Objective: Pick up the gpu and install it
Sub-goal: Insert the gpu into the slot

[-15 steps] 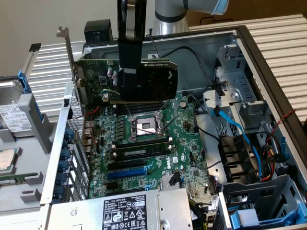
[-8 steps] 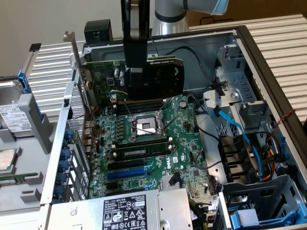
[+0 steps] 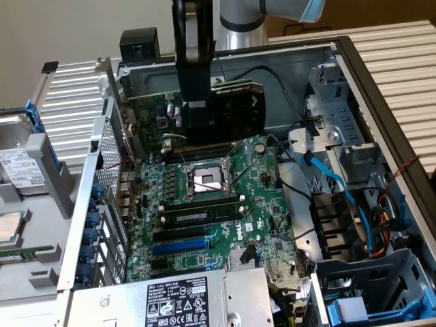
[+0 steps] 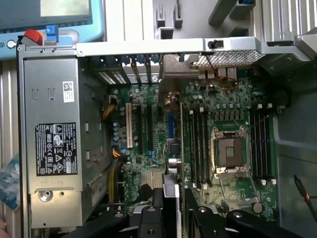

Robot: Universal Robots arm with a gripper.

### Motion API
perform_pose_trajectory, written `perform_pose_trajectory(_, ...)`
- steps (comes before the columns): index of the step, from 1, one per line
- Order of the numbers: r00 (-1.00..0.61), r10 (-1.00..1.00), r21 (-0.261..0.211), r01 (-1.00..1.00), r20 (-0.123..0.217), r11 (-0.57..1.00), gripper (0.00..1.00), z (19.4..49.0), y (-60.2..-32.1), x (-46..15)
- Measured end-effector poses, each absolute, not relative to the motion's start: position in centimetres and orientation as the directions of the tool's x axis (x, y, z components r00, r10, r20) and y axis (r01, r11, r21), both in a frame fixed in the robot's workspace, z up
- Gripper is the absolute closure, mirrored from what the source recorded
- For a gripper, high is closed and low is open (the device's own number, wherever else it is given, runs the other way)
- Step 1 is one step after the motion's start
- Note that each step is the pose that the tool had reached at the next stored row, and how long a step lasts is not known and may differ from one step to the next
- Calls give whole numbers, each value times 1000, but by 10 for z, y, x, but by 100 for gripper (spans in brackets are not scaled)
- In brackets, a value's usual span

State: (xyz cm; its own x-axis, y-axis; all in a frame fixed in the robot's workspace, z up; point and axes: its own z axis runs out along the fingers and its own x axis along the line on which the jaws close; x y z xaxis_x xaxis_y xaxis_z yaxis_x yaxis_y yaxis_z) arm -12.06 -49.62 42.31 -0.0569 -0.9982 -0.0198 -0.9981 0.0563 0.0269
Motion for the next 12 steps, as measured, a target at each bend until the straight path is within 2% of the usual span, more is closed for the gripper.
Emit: perform_pose_trajectory(12,-55,-998,28,-998,-24,55,73,413,-496,-123)
